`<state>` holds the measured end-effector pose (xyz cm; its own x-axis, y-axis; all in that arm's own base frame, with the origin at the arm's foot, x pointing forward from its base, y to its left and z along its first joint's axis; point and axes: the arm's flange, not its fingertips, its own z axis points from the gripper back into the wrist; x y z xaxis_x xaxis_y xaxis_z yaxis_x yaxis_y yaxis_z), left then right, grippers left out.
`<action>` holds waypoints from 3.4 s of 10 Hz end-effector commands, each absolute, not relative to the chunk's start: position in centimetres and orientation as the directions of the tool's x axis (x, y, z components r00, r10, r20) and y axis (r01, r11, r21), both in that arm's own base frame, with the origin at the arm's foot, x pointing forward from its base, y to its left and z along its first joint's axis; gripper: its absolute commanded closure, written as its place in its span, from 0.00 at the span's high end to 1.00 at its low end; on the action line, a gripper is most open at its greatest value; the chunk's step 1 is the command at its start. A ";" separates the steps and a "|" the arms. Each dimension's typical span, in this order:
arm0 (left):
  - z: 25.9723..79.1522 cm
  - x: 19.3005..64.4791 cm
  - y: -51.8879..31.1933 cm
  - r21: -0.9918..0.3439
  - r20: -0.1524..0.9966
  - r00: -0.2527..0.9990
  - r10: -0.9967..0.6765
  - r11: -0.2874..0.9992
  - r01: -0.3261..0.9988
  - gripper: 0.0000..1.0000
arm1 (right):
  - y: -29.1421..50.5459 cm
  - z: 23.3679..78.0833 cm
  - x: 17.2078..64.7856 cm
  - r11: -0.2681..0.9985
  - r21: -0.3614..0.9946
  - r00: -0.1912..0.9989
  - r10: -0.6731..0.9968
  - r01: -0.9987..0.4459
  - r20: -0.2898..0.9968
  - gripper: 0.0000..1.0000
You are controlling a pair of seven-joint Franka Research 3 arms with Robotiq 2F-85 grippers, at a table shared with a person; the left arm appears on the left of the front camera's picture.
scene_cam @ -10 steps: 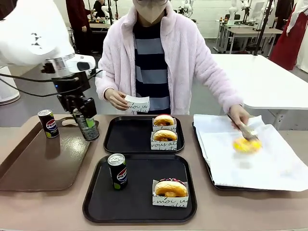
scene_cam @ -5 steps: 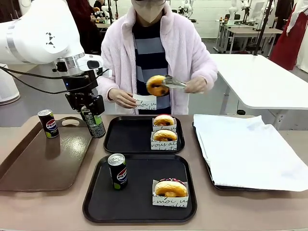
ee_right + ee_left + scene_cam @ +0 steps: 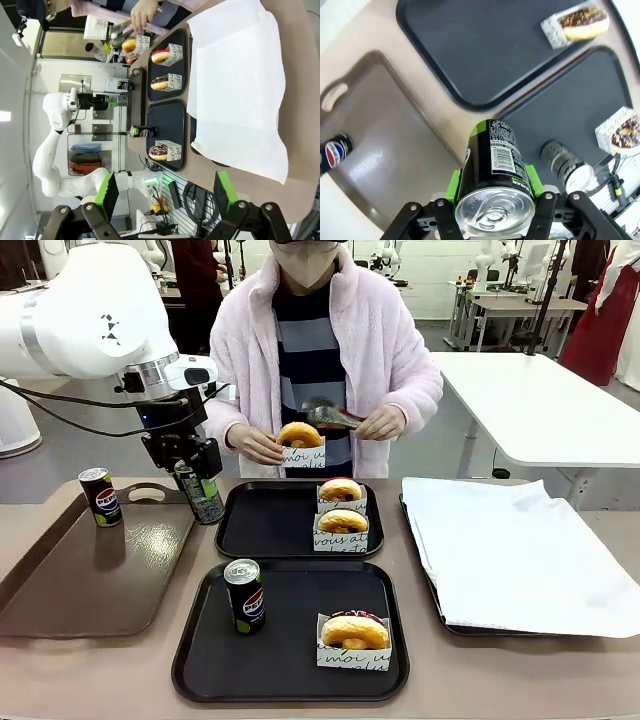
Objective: Set up donuts and drinks on trays.
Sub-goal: Pick up one Pepsi coke from the Handle tray and place it on the Flat Tray without a Pepsi coke.
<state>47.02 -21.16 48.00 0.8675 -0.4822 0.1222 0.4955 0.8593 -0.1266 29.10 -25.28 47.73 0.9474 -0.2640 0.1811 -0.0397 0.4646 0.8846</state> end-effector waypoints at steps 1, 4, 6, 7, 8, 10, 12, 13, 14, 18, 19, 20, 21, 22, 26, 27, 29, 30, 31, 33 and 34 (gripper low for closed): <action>47.6 50.0 -22.2 -0.175 0.197 0.852 -0.485 0.838 0.517 0.59 | -25.3 47.7 29.1 0.453 0.890 0.943 -0.269 -0.054 0.195 1.00; 50.9 45.2 -18.2 -0.148 -0.034 0.782 -0.622 0.777 0.612 0.59 | -25.3 47.7 29.1 0.453 0.890 0.943 -0.269 -0.054 0.195 1.00; 53.6 38.1 -13.6 -0.134 0.048 0.686 -0.726 0.676 0.725 0.59 | -25.3 47.7 29.1 0.453 0.890 0.943 -0.269 -0.054 0.195 1.00; 53.6 37.5 -13.3 -0.099 0.045 0.681 -0.731 0.675 0.732 0.59 | -25.3 47.7 29.1 0.453 0.890 0.943 -0.269 -0.054 0.195 1.00; 53.6 37.7 -13.3 -0.104 0.047 0.693 -0.719 0.686 0.720 0.59 | -25.3 47.7 29.1 0.453 0.890 0.943 -0.269 -0.054 0.195 1.00; 53.4 38.2 -13.0 -0.115 0.056 0.713 -0.699 0.705 0.700 0.59 | -25.3 47.7 29.1 0.453 0.890 0.943 -0.269 -0.054 0.195 1.00; 53.4 38.5 -13.1 -0.113 0.067 0.724 -0.686 0.716 0.689 0.59 | -25.3 47.7 29.1 0.453 0.890 0.943 -0.269 -0.054 0.195 1.00; 53.2 39.3 -14.1 -0.112 0.069 0.732 -0.678 0.724 0.681 0.59 | -25.3 47.7 29.1 0.453 0.890 0.943 -0.269 -0.054 0.195 1.00; 52.9 41.1 -16.0 -0.105 0.072 0.747 -0.661 0.740 0.665 0.59 | -25.3 47.7 29.1 0.453 0.890 0.943 -0.269 -0.054 0.195 1.00; 50.7 50.0 -25.3 0.006 0.049 0.839 -0.542 0.840 0.542 0.59 | -25.3 47.7 29.1 0.453 0.890 0.943 -0.269 -0.054 0.195 1.00; 49.7 52.2 -27.5 0.019 0.016 0.849 -0.528 0.849 0.528 0.59 | -25.3 47.7 29.1 0.453 0.890 0.943 -0.269 -0.054 0.195 1.00; 47.9 55.0 -29.8 0.024 -0.010 0.855 -0.518 0.855 0.518 0.59 | -25.3 47.7 29.1 0.453 0.890 0.943 -0.269 -0.054 0.195 1.00; 46.7 56.2 -30.6 0.023 -0.022 0.862 -0.506 0.862 0.507 0.59 | -25.3 47.7 29.1 0.453 0.890 0.943 -0.269 -0.054 0.195 1.00; 44.9 57.9 -31.5 0.022 -0.039 0.870 -0.492 0.870 0.493 0.59 | -25.3 47.7 29.1 0.453 0.890 0.943 -0.269 -0.054 0.195 1.00; 40.6 60.5 -32.2 -0.025 -0.021 0.879 -0.476 0.879 0.475 0.59 | -25.3 47.7 29.1 0.453 0.890 0.943 -0.269 -0.054 0.195 1.00; 40.1 60.5 -32.2 -0.039 -0.006 0.877 -0.480 0.877 0.479 0.59 | -25.3 47.7 29.1 0.453 0.890 0.943 -0.269 -0.054 0.195 1.00; 39.1 60.3 -32.2 -0.035 -0.011 0.874 -0.485 0.874 0.485 0.59 | -25.3 47.7 29.1 0.453 0.890 0.943 -0.269 -0.054 0.195 1.00; 38.5 60.3 -32.3 -0.035 -0.018 0.874 -0.486 0.874 0.485 0.59 | -25.3 47.7 29.1 0.453 0.890 0.943 -0.269 -0.054 0.195 1.00; 38.2 60.3 -32.2 -0.037 -0.022 0.874 -0.486 0.874 0.485 0.59 | -25.3 47.7 29.1 0.453 0.890 0.943 -0.269 -0.054 0.195 1.00; 37.9 60.2 -32.3 -0.039 -0.021 0.870 -0.493 0.870 0.492 0.59 | -25.3 47.7 29.1 0.453 0.890 0.943 -0.269 -0.054 0.195 1.00; 37.8 60.3 -32.3 -0.040 -0.023 0.867 -0.498 0.867 0.497 0.59 | -25.3 47.7 29.1 0.453 0.890 0.943 -0.269 -0.054 0.195 1.00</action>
<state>60.36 -32.36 37.83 0.8675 -0.4957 -0.0422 0.4945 0.8684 -0.0372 29.08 -25.32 47.72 0.9472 -0.2649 0.1807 -0.0388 0.4646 0.8847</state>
